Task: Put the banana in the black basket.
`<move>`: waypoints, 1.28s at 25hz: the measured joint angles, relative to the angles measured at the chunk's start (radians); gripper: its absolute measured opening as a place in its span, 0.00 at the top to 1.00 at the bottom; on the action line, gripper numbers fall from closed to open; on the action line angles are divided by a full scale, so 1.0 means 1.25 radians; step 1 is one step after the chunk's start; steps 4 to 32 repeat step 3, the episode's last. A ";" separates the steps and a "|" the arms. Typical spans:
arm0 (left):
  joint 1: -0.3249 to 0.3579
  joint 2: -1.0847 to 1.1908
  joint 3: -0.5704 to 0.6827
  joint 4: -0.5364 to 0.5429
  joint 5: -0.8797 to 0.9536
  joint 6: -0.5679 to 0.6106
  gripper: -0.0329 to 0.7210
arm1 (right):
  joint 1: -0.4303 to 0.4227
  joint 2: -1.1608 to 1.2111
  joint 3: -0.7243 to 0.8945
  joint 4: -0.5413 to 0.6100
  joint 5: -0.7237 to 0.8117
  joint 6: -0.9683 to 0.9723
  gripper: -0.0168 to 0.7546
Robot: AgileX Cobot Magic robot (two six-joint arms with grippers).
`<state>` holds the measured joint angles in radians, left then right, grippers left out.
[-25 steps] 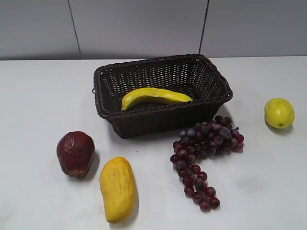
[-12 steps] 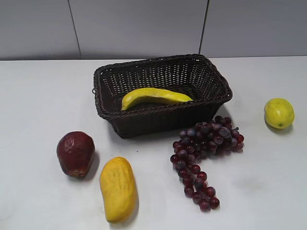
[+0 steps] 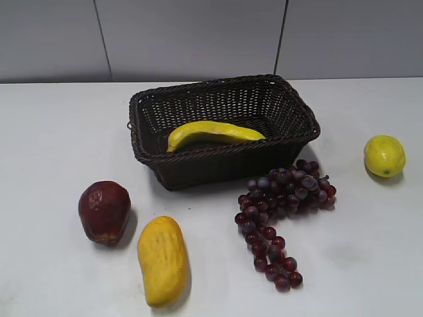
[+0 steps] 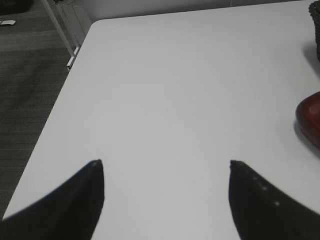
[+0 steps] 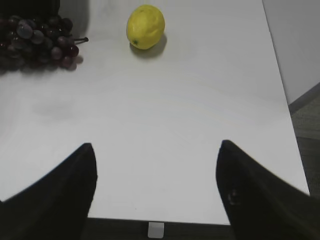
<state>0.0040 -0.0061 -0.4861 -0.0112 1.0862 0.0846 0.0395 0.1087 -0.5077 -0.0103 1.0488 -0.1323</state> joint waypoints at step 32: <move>0.000 0.000 0.000 0.000 0.000 0.000 0.19 | 0.000 -0.036 0.003 0.000 0.000 0.001 0.25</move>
